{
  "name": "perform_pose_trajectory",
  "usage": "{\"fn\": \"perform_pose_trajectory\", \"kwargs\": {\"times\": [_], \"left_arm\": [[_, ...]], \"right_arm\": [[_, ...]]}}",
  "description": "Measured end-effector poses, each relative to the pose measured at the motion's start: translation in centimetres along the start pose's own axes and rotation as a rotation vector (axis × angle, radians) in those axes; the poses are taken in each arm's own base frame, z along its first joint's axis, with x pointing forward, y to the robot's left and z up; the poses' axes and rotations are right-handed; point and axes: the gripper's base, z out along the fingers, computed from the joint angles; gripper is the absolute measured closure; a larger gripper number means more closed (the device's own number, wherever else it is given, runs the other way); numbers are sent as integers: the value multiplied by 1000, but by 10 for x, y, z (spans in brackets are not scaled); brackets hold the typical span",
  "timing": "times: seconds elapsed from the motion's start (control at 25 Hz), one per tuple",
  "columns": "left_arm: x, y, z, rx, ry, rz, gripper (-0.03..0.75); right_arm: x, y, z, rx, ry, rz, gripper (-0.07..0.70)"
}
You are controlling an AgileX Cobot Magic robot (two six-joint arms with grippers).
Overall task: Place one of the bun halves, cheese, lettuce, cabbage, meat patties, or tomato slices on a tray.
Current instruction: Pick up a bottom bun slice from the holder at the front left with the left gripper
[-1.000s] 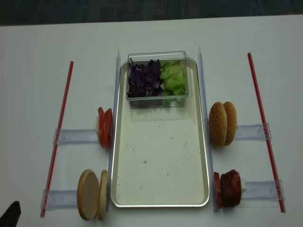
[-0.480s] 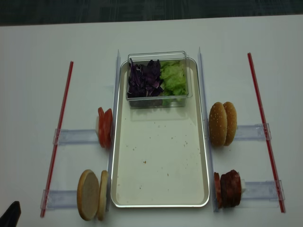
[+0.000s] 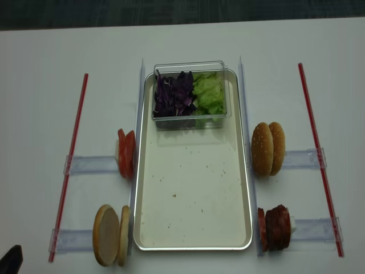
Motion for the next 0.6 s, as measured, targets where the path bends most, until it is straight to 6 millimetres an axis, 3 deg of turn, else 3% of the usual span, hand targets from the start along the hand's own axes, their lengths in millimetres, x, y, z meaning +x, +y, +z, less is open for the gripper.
{"fn": "perform_pose_trajectory", "kwargs": {"times": [0.4,0.6], "left_arm": [[-37,-3,11,-9,172,-3,277],[-48,-5,26,-16,270,-16,277]], "right_arm": [[0,0,0,0,0,0,83],[0,0,0,0,0,0,83]]}}
